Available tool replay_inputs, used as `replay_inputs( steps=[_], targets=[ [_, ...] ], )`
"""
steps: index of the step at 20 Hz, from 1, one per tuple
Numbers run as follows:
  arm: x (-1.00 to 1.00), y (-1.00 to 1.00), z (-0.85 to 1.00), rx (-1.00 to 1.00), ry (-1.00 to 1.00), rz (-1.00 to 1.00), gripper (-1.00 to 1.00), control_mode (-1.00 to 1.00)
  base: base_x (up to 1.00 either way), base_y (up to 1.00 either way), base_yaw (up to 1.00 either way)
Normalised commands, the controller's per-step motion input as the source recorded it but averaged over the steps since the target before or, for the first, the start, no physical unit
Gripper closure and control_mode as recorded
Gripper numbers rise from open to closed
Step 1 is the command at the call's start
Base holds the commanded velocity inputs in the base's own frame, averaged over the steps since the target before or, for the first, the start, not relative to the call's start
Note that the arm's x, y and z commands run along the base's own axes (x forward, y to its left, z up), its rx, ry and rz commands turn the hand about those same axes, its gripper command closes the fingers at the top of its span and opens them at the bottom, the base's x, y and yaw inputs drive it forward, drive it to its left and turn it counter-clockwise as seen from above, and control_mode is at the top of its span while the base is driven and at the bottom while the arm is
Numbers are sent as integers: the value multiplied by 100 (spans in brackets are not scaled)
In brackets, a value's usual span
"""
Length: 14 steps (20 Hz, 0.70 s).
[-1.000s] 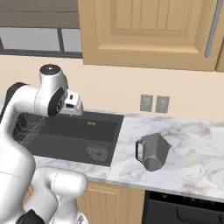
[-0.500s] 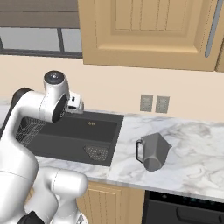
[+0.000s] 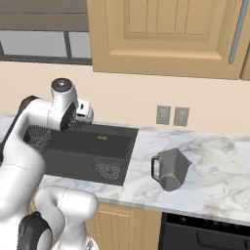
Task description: Turn on the sink faucet and place the jug under the water for a few seconds to fill it up.
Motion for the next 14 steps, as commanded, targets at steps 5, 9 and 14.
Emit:
replay_inputs(
  steps=[5, 9, 14],
  targets=[
    [51, 0, -35, 0, 0, 0, -100, -100, 0, 0, 0],
    [54, 0, -33, 3, 0, 0, -100, -100, 0, 0, 0],
    [58, 0, -25, 4, 0, 0, -100, -100, 0, 0, 0]
  ],
)
